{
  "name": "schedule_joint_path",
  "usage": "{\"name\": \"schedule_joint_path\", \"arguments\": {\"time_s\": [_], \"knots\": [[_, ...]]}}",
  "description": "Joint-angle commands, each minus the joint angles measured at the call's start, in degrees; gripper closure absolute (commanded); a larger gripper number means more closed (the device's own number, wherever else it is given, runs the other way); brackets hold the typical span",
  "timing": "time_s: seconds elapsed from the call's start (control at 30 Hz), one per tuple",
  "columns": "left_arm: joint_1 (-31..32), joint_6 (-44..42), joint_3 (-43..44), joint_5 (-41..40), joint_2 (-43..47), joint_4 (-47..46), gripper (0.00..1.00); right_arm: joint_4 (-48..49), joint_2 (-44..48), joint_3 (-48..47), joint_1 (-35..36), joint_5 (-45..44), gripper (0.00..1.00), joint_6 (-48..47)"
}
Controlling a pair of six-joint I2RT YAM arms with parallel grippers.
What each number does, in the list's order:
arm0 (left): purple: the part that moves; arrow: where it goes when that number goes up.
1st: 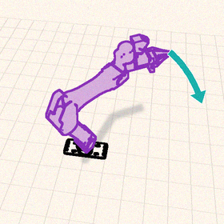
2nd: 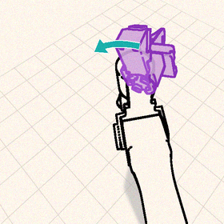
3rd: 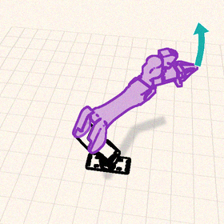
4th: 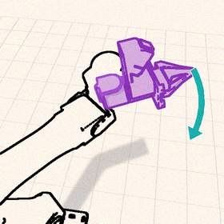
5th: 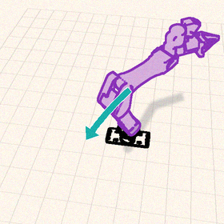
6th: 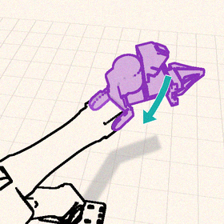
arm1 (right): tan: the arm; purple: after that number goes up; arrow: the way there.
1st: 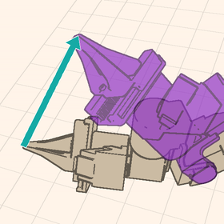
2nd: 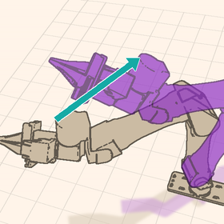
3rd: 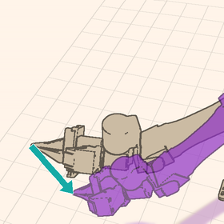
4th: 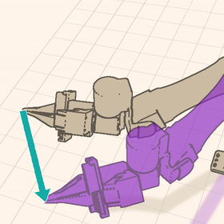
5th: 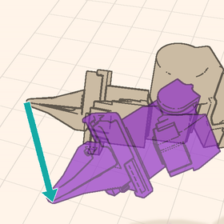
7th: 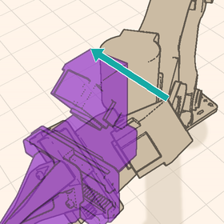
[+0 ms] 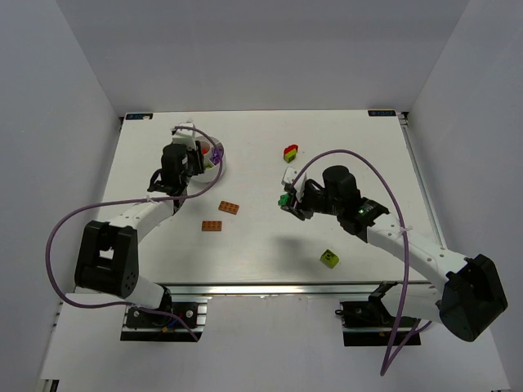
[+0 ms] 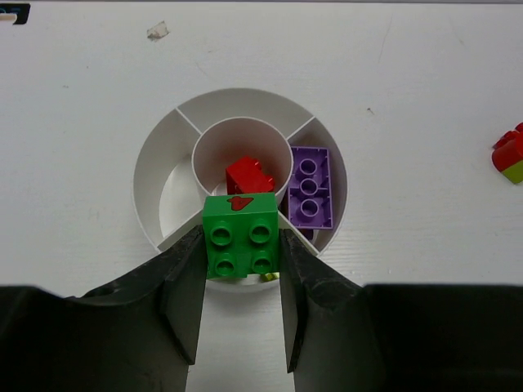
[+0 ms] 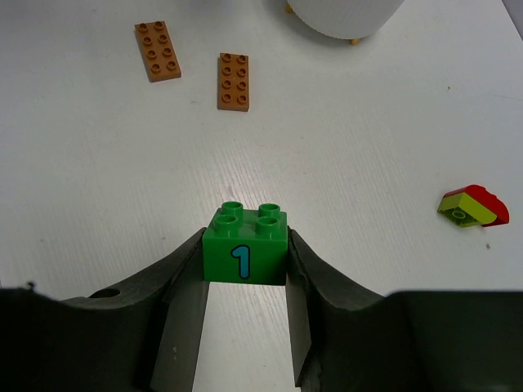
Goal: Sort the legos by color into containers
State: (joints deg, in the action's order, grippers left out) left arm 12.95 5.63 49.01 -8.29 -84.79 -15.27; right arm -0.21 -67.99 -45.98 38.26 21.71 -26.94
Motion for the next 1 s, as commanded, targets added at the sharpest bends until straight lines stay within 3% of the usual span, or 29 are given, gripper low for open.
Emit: {"name": "schedule_joint_path", "arguments": {"time_s": [0.0, 0.3, 0.97], "knots": [[-0.7, -1.1, -1.4, 2.6, 2.7, -8.0, 1.0, 1.7, 0.5, -1.0, 0.1, 0.1, 1.0, 0.8], [-2.7, 0.3, -7.1, 7.6, 1.8, -17.7, 1.0, 1.8, 1.5, -0.8, 0.1, 0.6, 1.0, 1.0], [-6.1, 3.2, -5.7, 14.1, -4.1, -20.4, 1.0, 1.8, 1.6, -0.8, 0.0, 0.9, 1.0, 0.9]]}}
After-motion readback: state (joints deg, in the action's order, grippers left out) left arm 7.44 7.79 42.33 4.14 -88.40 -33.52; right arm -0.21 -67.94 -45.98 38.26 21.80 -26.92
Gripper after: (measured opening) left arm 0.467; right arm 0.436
